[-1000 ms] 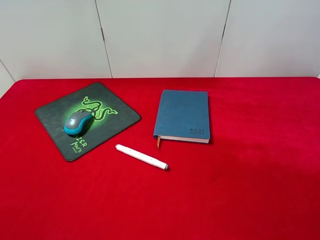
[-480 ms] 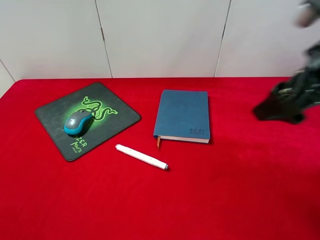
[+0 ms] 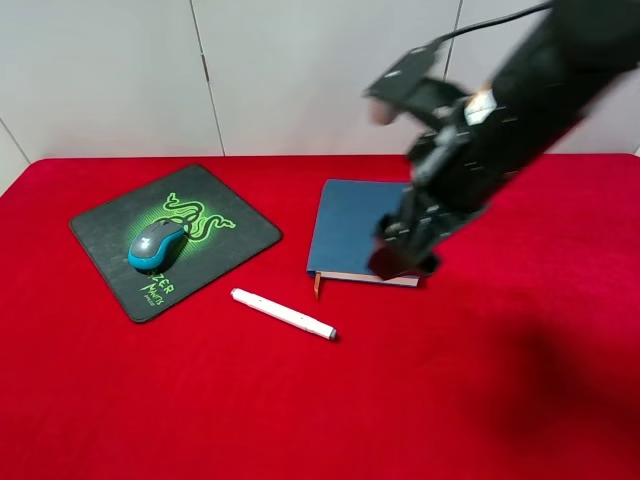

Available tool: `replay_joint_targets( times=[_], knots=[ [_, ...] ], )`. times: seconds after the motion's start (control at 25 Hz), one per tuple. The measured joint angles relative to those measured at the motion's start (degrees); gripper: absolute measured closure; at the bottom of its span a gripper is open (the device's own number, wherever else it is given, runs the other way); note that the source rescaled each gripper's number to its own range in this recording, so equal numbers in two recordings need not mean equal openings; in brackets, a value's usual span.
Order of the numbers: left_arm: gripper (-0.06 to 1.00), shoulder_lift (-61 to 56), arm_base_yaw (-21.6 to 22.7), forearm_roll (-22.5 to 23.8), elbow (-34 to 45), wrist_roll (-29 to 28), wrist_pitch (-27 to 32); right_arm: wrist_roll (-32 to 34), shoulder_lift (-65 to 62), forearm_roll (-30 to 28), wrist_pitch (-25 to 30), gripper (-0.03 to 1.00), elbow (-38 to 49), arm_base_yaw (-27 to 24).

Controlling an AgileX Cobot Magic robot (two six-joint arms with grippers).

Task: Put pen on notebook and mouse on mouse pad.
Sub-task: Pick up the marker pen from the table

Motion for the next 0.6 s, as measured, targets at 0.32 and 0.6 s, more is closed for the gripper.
replay_joint_targets(
  times=[0.32,0.6],
  knots=[
    [-0.05,0.00,0.00,0.00,0.00,0.00,0.00,-0.38,12.12,0.22,-0.30,-0.03,-7.66,8.44],
    [-0.05,0.00,0.00,0.00,0.00,0.00,0.00,-0.44,20.63,3.32,0.16,-0.03,-15.83,9.97]
  ],
)
